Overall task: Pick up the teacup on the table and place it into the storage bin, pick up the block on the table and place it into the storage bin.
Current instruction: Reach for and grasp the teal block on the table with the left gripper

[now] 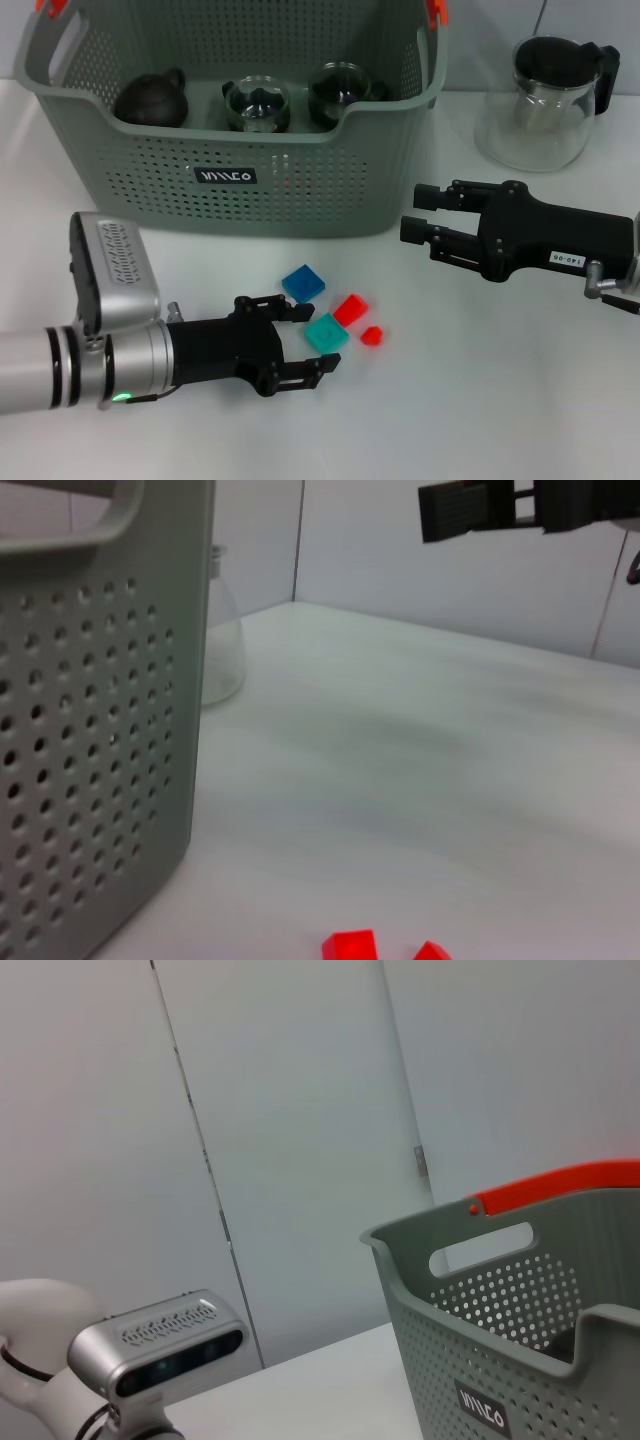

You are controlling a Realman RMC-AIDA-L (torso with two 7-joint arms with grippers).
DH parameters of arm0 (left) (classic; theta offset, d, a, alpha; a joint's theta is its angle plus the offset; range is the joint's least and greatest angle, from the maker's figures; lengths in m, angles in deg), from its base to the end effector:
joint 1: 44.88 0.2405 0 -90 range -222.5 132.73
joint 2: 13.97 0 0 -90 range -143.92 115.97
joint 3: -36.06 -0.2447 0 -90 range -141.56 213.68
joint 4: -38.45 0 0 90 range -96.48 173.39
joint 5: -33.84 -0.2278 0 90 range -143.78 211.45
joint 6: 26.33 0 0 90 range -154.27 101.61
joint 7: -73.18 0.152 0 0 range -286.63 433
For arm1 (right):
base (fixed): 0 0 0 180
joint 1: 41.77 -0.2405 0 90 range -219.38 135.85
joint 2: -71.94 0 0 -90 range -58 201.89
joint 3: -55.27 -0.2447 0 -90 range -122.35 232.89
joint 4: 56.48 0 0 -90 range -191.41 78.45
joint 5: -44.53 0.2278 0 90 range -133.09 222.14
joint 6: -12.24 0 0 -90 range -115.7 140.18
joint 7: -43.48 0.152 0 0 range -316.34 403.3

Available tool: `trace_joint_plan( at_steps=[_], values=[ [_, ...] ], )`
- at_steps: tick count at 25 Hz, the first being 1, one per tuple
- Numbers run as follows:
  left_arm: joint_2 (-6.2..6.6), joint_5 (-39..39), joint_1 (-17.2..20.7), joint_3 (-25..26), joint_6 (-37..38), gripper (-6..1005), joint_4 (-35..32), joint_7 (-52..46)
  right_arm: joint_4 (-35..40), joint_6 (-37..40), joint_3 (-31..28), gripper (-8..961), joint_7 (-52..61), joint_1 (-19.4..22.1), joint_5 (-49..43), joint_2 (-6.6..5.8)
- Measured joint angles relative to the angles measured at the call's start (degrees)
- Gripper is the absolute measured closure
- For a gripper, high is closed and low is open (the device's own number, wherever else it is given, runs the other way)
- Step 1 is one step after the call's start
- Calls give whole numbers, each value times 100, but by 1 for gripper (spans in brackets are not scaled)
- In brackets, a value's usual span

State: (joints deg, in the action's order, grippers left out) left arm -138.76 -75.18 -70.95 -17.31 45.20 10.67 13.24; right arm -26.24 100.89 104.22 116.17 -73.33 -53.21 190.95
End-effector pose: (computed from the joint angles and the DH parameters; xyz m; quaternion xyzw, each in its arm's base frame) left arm -0.2809 0.3057 -0.0981 -0.9595 -0.1634 -0.1740 0.1495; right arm 0.2281 0.3437 -0.0226 -0.9200 0.1777 0.3314 0.1102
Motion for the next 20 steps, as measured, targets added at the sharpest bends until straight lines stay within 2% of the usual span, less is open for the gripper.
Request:
trace_joint_plan(
  at_steps=[9, 20],
  values=[
    [18, -20, -96, -7, -195, 297, 160, 50, 0, -7, 0, 435, 0, 10, 0, 0],
    [5, 93, -106, 42, -255, 307, 279, 584, 0, 1, 0, 436, 0, 21, 0, -6]
  ],
)
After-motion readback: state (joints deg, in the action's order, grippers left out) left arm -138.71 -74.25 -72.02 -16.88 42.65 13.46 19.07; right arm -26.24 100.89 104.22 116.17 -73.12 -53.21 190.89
